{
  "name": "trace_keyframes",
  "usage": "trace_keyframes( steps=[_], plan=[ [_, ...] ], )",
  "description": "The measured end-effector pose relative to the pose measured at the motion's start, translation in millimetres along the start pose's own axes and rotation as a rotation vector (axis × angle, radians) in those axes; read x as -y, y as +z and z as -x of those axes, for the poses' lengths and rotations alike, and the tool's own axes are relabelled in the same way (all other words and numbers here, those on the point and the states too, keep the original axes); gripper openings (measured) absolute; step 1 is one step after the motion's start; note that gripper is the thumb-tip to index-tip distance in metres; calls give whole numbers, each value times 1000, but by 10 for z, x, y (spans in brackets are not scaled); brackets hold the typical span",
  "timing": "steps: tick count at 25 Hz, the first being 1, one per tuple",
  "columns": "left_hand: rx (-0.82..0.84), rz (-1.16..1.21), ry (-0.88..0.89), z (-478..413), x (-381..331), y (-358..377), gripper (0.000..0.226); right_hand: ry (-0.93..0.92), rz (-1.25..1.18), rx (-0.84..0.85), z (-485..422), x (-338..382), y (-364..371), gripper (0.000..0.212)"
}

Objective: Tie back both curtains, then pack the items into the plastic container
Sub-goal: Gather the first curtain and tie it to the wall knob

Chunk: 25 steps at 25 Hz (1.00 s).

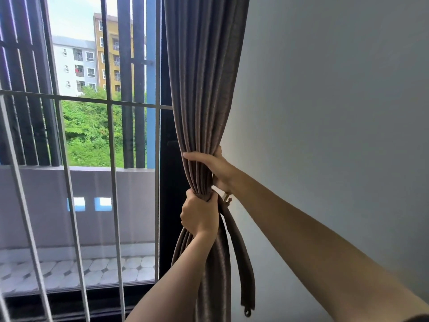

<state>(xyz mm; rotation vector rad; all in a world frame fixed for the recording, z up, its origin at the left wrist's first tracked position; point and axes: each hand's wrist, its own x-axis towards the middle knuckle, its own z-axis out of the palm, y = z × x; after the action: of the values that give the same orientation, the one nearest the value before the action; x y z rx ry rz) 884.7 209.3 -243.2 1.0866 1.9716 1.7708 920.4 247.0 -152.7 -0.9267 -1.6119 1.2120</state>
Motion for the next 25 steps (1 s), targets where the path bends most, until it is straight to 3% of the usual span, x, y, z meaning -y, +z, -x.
trace_keyframes(
  steps=[3,5,7,9,11,14,18,22,25],
  plan=[
    [19,-10,6,-29,29,6,36,13,122,160,82,-100,-387,98],
    [26,-19,32,-22,45,6,37,111,441,178,188,-211,-573,93],
    [21,-22,56,-18,47,-6,38,194,837,222,267,-387,-659,70],
    [18,-19,80,-11,52,-20,38,165,1076,260,289,-574,-697,53],
    [26,-27,104,-6,71,-29,37,74,1183,191,255,-638,-745,40],
    [43,-37,125,14,96,-7,39,-21,1265,-124,147,-602,-818,28],
    [73,1,157,37,83,-34,43,-156,1079,-303,71,-556,-628,24],
    [143,43,186,-50,128,-119,44,-4,451,-254,110,-843,-391,23],
    [318,168,196,-144,248,-189,45,5,129,-155,171,-1034,-358,27]
  ],
)
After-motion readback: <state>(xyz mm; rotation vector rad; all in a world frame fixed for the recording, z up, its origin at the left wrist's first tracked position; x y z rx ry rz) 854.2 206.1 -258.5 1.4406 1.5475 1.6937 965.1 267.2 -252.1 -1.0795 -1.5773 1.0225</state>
